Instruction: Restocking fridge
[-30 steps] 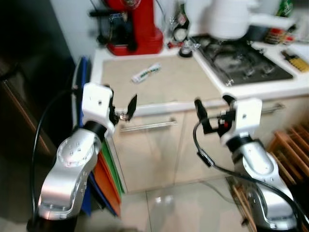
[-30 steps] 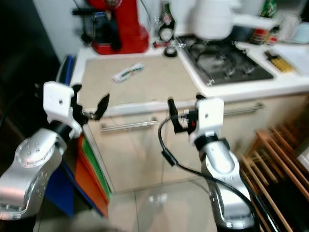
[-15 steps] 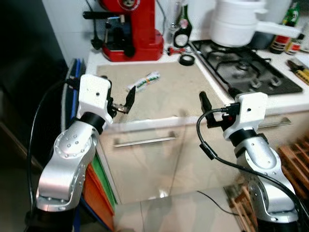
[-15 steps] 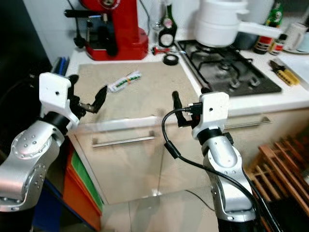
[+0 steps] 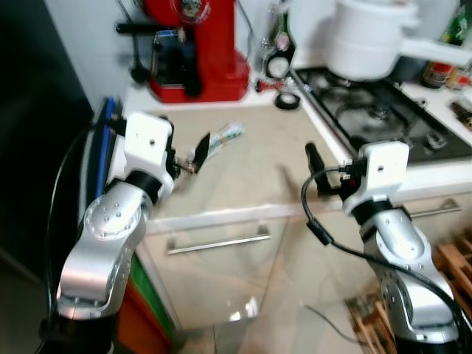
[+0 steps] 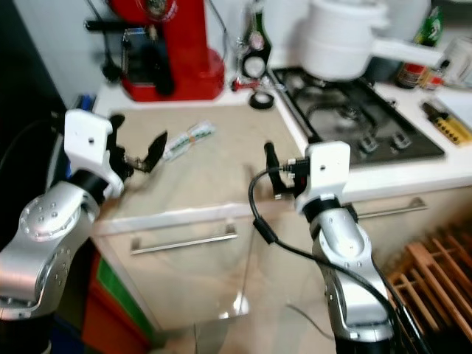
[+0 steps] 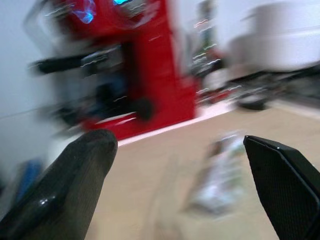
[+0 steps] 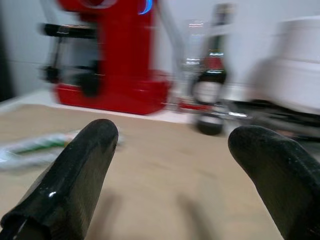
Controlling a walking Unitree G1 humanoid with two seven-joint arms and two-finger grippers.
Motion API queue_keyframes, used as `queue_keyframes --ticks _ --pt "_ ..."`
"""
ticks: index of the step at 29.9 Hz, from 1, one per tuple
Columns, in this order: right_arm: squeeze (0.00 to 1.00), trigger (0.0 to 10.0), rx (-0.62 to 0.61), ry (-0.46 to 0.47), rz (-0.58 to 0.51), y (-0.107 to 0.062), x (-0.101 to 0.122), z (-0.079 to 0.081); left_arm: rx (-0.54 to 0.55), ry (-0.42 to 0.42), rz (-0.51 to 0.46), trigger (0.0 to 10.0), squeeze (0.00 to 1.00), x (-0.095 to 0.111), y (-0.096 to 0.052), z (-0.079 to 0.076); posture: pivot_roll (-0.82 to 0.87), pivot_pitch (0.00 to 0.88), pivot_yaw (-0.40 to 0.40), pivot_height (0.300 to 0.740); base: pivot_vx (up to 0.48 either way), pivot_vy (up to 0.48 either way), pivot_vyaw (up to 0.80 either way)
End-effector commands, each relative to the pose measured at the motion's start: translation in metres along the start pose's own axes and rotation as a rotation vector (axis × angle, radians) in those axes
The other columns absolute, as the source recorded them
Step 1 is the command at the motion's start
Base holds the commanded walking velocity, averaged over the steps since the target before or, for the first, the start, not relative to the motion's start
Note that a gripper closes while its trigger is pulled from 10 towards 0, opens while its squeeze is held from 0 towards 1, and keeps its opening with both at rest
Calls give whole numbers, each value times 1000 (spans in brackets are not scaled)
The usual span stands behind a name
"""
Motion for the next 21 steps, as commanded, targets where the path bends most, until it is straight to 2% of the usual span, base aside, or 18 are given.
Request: queue_keyframes --ticks 1,2,6,7,8,9,14,15,21 --pt "0 10000 -6 37 -10 0 3 1 -3 2 -8 10000 0 3 0 1 125 9 8 740 360 0 594" --pt "0 10000 -24 68 -5 0 2 0 -3 2 -8 10000 0 3 1 1 125 9 8 740 360 0 594" --pt "0 10000 -28 39 -11 -1 3 -3 -25 -18 0 10000 0 3 2 -2 126 1 10 740 0 0 0" --pt "0 10000 -32 37 -14 -1 4 -4 -50 -20 -7 10000 0 4 3 -3 124 0 11 740 0 0 0" --pt "0 10000 -36 33 -23 -2 6 -7 -123 -52 -11 10000 0 5 3 -8 121 0 14 740 0 0 0" --pt "0 10000 -36 33 -23 -2 6 -7 -123 -52 -11 10000 0 5 3 -8 121 0 14 740 0 0 0" --pt "0 10000 -7 40 -43 -6 11 -11 -274 -125 -3 10000 27 9 8 -13 112 2 20 740 0 0 0" --pt "0 10000 -2 45 -41 -7 11 -12 -294 -134 -6 10000 1000 10 8 -13 112 2 20 740 0 0 0" --pt "0 10000 -3 36 -33 -10 12 -21 -406 -151 31 10000 1000 8 14 -12 98 7 25 740 0 0 0"
Point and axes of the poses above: a point about 5 cm out from each wrist's last joint towards the gripper, its own y axis pointing out of the wrist towards the gripper, its own x axis along the axis of the wrist's last joint, z = x × y, the point moved 1 cm from there along y, pointing out of the wrist towards the gripper, and after that the axes turned 8 degrees about -y, right-handed, at the moved point
